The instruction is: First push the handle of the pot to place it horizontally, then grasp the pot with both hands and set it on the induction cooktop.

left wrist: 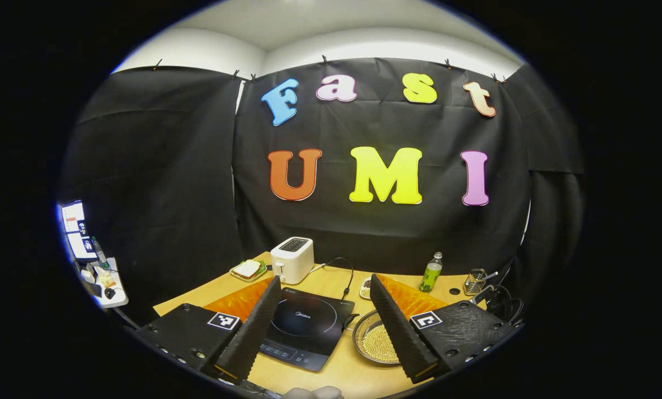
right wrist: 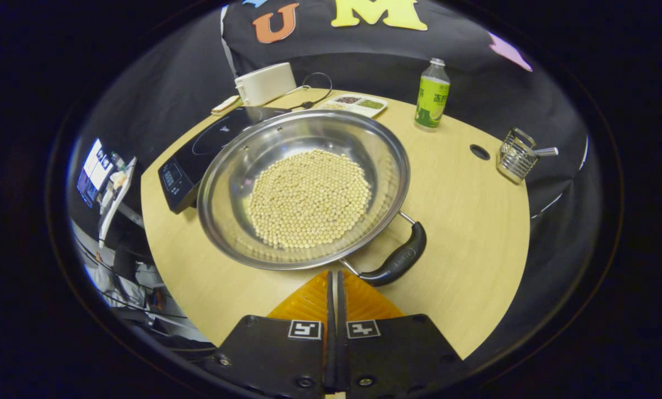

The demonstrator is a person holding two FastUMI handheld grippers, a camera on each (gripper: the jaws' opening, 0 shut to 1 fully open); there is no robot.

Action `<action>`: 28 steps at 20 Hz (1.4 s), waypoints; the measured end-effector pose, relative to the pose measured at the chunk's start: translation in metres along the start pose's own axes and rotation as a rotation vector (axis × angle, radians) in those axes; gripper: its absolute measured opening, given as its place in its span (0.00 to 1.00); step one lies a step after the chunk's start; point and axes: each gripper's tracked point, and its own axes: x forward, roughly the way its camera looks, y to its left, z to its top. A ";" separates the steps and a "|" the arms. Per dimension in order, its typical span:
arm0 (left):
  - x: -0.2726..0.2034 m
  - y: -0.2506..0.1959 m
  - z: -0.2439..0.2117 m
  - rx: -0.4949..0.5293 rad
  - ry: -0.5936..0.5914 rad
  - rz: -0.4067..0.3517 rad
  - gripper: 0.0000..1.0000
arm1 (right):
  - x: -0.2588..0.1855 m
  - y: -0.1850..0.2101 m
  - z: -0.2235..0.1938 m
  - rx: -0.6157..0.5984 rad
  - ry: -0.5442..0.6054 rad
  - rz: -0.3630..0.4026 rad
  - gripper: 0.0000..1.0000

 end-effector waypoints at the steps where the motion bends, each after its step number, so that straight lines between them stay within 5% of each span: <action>1: 0.002 -0.005 -0.003 0.002 0.006 -0.003 0.96 | 0.002 -0.007 0.002 0.002 -0.001 -0.004 0.04; 12: 0.018 -0.032 -0.016 -0.001 0.021 -0.033 0.96 | 0.014 -0.045 0.017 -0.030 -0.007 -0.038 0.04; 22: 0.031 -0.022 -0.050 -0.008 0.075 -0.104 0.96 | -0.019 -0.042 -0.005 0.094 -0.092 -0.129 0.01; 25: 0.040 -0.019 -0.064 0.015 0.098 -0.142 0.96 | -0.036 -0.039 -0.012 0.158 -0.137 -0.156 0.07; 28: 0.047 -0.020 -0.081 0.033 0.125 -0.188 0.95 | -0.049 -0.031 -0.015 0.233 -0.192 -0.157 0.36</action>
